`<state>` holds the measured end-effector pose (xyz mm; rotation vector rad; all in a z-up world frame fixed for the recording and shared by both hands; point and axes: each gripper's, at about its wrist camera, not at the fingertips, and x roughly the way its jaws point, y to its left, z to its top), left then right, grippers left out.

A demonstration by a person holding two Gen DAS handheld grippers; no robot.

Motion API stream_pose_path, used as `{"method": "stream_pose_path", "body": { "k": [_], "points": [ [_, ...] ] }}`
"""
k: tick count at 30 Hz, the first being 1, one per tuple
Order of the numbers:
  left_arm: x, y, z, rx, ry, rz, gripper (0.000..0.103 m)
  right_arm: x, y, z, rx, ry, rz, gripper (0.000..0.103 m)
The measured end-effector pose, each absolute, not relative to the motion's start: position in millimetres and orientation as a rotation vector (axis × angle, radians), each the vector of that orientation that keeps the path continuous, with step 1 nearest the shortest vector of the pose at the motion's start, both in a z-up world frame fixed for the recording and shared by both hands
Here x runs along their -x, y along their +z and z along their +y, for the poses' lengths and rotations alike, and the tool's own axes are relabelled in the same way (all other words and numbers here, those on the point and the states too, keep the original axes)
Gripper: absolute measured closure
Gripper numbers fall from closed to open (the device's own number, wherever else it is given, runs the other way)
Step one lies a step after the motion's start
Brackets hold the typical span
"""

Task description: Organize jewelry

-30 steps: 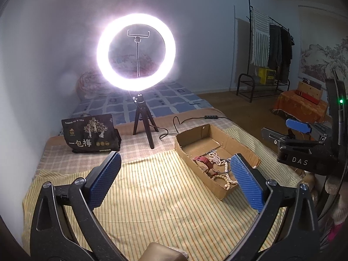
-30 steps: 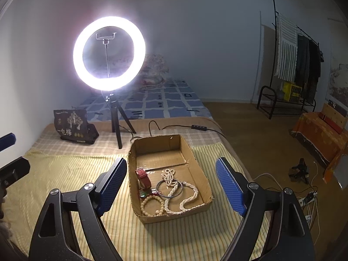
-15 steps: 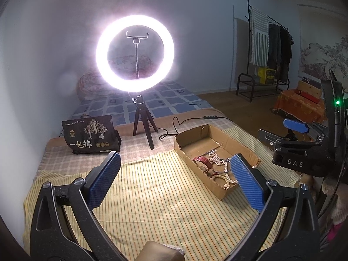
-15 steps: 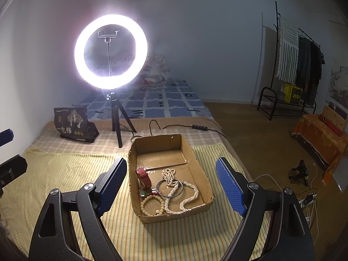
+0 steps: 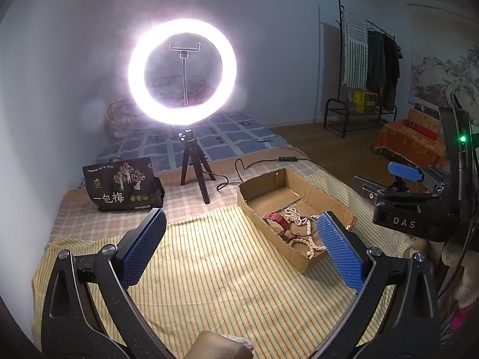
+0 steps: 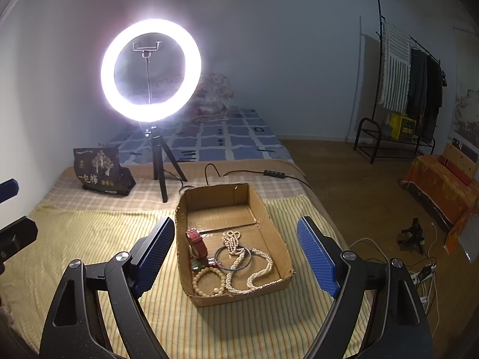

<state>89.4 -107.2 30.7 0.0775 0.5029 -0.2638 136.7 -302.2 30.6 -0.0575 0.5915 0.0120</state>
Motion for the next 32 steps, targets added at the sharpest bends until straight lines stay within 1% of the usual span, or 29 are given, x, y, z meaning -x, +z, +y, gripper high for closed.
{"method": "stream_pose_path", "body": {
  "k": [32],
  "points": [
    [-91.9, 22.4, -110.3, -0.079, -0.291, 0.55, 0.0, -138.4, 25.3, -303.3, 0.046, 0.005, 0.625, 0.019]
  ]
}}
